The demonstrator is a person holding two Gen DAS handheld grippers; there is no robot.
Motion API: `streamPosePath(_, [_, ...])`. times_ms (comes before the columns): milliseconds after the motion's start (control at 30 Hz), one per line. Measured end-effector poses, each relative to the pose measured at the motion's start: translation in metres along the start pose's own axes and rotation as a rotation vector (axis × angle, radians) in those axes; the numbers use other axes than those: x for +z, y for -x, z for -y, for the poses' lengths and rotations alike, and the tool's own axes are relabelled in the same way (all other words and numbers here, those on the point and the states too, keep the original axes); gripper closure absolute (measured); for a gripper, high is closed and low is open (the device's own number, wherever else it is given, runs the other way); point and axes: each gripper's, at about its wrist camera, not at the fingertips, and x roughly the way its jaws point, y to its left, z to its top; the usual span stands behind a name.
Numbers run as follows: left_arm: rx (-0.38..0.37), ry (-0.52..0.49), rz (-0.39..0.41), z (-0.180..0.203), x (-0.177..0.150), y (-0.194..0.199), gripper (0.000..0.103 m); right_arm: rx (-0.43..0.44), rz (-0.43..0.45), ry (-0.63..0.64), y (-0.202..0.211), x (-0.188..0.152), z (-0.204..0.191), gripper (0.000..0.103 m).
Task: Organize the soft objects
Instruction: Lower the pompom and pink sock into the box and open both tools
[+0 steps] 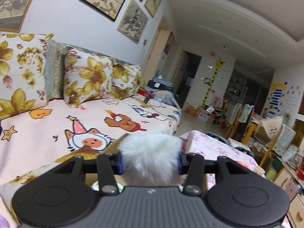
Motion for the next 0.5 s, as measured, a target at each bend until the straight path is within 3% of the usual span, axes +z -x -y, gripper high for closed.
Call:
streamPosePath(233, [0.066, -0.013, -0.030, -0.008, -0.002, -0.007, 0.055, 0.003, -0.041, 0.004, -0.019, -0.010, -0.002, 0.036])
streamPosePath(267, [0.075, -0.017, -0.036, -0.008, -0.003, -0.010, 0.055, 0.002, -0.040, 0.007, -0.018, -0.011, -0.002, 0.023])
streamPosePath(300, [0.084, -0.018, -0.044, -0.008, -0.003, -0.012, 0.053, -0.006, -0.034, 0.008, -0.017, -0.010, -0.004, 0.000])
streamPosePath(433, [0.096, -0.026, -0.054, -0.007, -0.003, -0.016, 0.045, -0.021, 0.001, 0.006, -0.003, -0.008, -0.005, 0.000])
streamPosePath(500, [0.094, -0.046, -0.039, -0.003, -0.003, -0.016, 0.032, -0.031, 0.027, -0.001, 0.006, -0.006, -0.005, 0.000])
